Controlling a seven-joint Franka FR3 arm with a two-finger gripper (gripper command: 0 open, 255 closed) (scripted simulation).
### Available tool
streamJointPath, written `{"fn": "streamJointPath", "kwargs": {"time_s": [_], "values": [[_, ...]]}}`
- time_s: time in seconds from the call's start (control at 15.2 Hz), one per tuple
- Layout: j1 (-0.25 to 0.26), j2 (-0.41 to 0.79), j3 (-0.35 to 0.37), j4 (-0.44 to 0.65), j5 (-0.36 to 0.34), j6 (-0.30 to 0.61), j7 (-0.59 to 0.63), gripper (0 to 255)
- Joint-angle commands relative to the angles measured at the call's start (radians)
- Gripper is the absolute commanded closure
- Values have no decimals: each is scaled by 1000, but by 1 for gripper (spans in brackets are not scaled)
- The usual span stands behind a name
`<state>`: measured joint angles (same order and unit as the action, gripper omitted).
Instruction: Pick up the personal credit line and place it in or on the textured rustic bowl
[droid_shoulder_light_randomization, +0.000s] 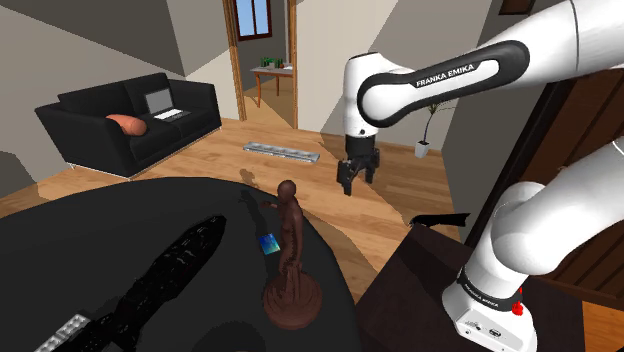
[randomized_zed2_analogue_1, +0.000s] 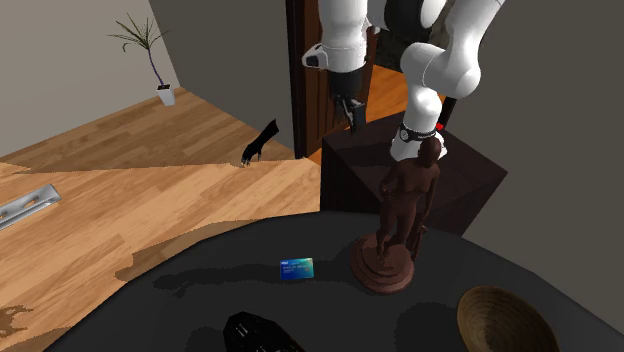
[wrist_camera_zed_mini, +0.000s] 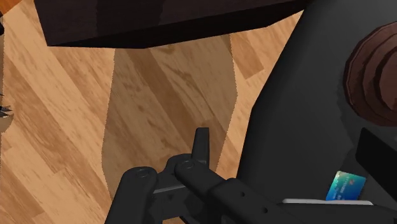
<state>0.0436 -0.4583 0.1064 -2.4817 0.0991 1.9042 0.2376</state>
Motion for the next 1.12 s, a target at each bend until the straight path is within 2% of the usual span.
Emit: {"fn": "streamJointPath", "kwargs": {"time_s": [0.0,0.46,1.06], "values": [[7,74,26,19,15,58,45,0],[26,329,95,108,27,232,193,0],[69,682,127,322,-27,379,388,0]]}}
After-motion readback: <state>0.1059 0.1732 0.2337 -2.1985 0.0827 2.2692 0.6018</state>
